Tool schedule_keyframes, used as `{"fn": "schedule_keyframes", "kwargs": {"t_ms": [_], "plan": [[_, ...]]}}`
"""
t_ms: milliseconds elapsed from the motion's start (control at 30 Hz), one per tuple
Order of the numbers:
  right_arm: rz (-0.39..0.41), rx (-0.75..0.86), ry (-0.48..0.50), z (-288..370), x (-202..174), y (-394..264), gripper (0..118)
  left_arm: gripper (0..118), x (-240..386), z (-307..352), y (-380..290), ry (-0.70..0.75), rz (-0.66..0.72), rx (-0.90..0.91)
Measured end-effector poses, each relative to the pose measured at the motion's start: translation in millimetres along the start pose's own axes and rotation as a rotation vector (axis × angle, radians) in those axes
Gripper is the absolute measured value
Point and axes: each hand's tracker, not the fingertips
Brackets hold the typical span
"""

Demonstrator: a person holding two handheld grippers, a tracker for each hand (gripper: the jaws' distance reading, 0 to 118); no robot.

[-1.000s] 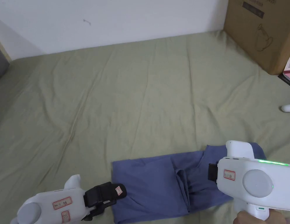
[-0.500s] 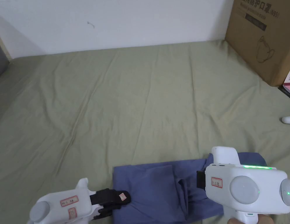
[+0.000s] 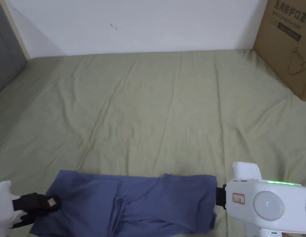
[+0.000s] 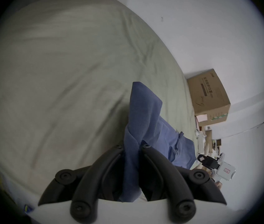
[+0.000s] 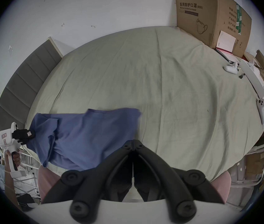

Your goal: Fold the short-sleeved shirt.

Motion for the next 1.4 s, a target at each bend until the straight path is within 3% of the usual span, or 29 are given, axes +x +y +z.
{"fn": "schedule_keyframes", "kwargs": {"t_ms": [233,467,600,700,767,867,900,933,1000,1033,1167,1267,1300,1400], "plan": [[0.004,-0.026,0.011,-5.1,-1.6,-5.0,0,12,22.2,21.3,-12.7,0.015,-0.023,0.04],[-0.02,-0.019,0.008,-0.2,17.4,-6.0,0,12,154.0,23.6,-24.8,-0.123,-0.258,0.08],[-0.076,-0.002,0.002,6.3,39.2,-9.1,0,13,229.5,-14.8,-47.4,-0.101,-0.472,0.023],[-0.123,0.0,-0.009,9.7,58.8,-12.5,0,12,261.6,-66.5,-71.7,-0.183,-0.539,-0.094],[-0.16,0.003,-0.022,12.7,73.8,-16.6,0,13,282.7,-101.8,-92.7,-0.15,-0.532,-0.17],[-0.211,0.013,-0.044,17.7,95.5,-24.5,0,14,299.7,-148.0,-121.7,-0.1,-0.675,-0.26],[-0.223,0.013,-0.049,19.3,102.4,-27.1,0,29,304.1,-160.4,-130.5,-0.074,-0.721,-0.297],[-0.239,0.013,-0.06,20.5,109.0,-29.5,0,54,304.5,-172.4,-139.8,-0.059,-0.742,-0.342],[-0.26,0.01,-0.076,22.0,120.0,-33.6,0,117,300.9,-184.0,-147.1,-0.056,-0.726,-0.397],[-0.267,0.008,-0.08,22.9,124.1,-35.2,0,118,299.1,-183.7,-147.6,-0.045,-0.704,-0.392],[-0.285,0.009,-0.094,25.3,131.3,-38.2,0,91,287.7,-152.3,-127.6,-0.134,-0.596,-0.322],[-0.292,0.012,-0.084,20.9,128.7,-35.9,0,18,270.2,-125.3,-103.1,-0.152,-0.512,-0.237],[-0.291,0.012,-0.076,19.4,126.5,-35.5,0,4,264.1,-119.4,-97.4,-0.139,-0.513,-0.206],[-0.278,0.008,-0.057,14.9,116.2,-34.0,0,3,246.9,-121.5,-90.6,0.034,-0.533,-0.158]]}}
